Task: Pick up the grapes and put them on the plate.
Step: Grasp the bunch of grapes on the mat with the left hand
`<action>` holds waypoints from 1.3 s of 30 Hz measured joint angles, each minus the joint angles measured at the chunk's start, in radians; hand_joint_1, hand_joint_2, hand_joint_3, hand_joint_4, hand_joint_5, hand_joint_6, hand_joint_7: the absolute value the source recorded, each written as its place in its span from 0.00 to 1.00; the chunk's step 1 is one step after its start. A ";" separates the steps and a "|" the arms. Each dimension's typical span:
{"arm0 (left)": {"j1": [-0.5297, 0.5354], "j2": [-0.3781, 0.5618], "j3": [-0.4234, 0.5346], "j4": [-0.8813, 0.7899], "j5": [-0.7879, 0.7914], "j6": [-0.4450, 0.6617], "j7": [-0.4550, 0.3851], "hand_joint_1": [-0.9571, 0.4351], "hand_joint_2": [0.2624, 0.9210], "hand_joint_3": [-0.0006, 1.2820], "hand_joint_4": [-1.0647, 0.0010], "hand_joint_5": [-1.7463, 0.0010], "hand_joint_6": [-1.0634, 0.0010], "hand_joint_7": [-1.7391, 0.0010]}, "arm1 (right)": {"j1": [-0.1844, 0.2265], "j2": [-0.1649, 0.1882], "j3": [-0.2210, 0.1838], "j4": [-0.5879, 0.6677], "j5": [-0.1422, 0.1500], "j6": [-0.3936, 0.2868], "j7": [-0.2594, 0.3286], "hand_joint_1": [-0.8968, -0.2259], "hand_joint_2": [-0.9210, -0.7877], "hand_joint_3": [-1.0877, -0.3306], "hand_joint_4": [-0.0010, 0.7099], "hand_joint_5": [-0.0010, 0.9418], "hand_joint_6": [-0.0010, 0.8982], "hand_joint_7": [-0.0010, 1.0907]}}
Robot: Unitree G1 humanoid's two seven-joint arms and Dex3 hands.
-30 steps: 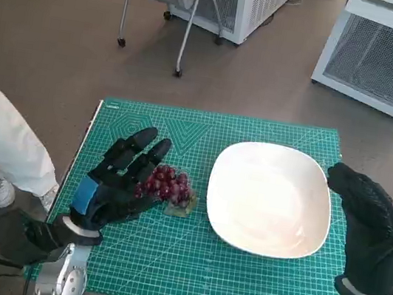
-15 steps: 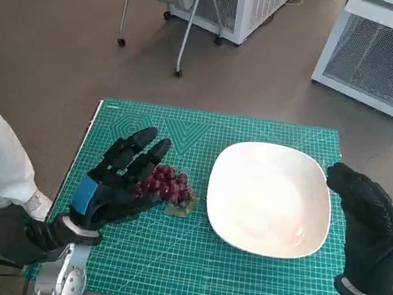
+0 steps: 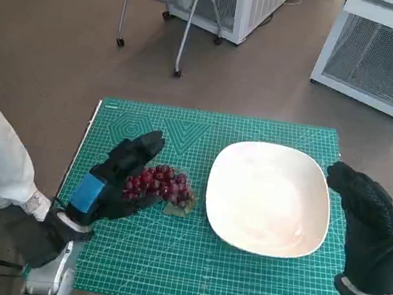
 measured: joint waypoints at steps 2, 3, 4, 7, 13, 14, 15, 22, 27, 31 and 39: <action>0.000 0.025 -0.013 -0.020 0.088 0.020 0.032 0.54 0.80 0.00 0.96 1.00 0.83 0.97 | 0.000 0.000 0.000 0.000 0.000 -0.002 0.000 0.62 0.00 0.73 0.74 0.00 0.20 0.53; -0.001 0.037 -0.020 -0.031 0.133 0.033 0.045 0.54 0.79 0.00 0.97 1.00 0.82 0.97 | 0.000 0.000 0.000 0.000 0.000 -0.003 0.000 0.62 0.00 0.73 0.74 0.00 0.20 0.53; -0.001 0.048 -0.029 -0.042 0.177 0.047 0.058 0.55 0.77 0.00 0.98 1.00 0.82 0.97 | 0.000 0.000 0.000 0.000 0.000 -0.003 0.000 0.61 0.00 0.73 0.74 0.00 0.20 0.53; -0.007 0.078 -0.059 -0.073 0.305 0.100 0.089 0.56 0.74 0.00 0.98 1.00 0.79 0.98 | -0.001 0.000 0.000 0.000 0.000 -0.003 0.000 0.61 0.00 0.73 0.74 0.00 0.20 0.53; -0.044 0.119 -0.163 -0.111 0.559 0.255 0.128 0.57 0.72 0.00 0.92 0.99 0.75 0.99 | -0.001 0.000 0.000 0.002 0.000 -0.003 0.000 0.61 0.00 0.73 0.74 0.00 0.20 0.54; -0.056 0.121 -0.184 -0.112 0.593 0.284 0.130 0.57 0.72 0.00 0.92 0.99 0.75 0.99 | -0.001 0.000 0.000 0.003 0.000 -0.003 0.000 0.61 0.00 0.73 0.74 0.00 0.20 0.54; -0.067 0.122 -0.204 -0.112 0.620 0.310 0.131 0.57 0.72 0.00 0.91 0.99 0.74 0.99 | -0.001 0.000 0.000 0.004 0.000 -0.003 0.000 0.61 0.00 0.73 0.74 0.00 0.20 0.54; -0.146 0.116 -0.307 -0.084 0.712 0.439 0.131 0.58 0.73 0.00 0.89 1.00 0.74 0.99 | -0.001 -0.001 -0.002 0.007 0.000 -0.002 0.000 0.62 0.00 0.73 0.74 0.00 0.20 0.54; -0.194 0.114 -0.359 -0.031 0.731 0.482 0.132 0.58 0.73 0.00 0.88 1.00 0.73 1.00 | 0.000 -0.001 -0.004 0.010 0.000 -0.002 0.000 0.62 0.00 0.73 0.74 0.00 0.20 0.54; -0.231 0.110 -0.395 0.024 0.741 0.505 0.133 0.57 0.73 0.00 0.88 1.00 0.73 1.00 | 0.000 -0.001 -0.005 0.011 0.000 -0.002 0.000 0.62 0.00 0.73 0.74 0.00 0.20 0.54; -0.344 0.092 -0.462 0.215 0.749 0.534 0.146 0.57 0.74 0.00 0.89 1.00 0.73 1.00 | 0.000 -0.002 -0.008 0.017 0.000 -0.003 0.000 0.62 0.00 0.73 0.74 0.00 0.20 0.54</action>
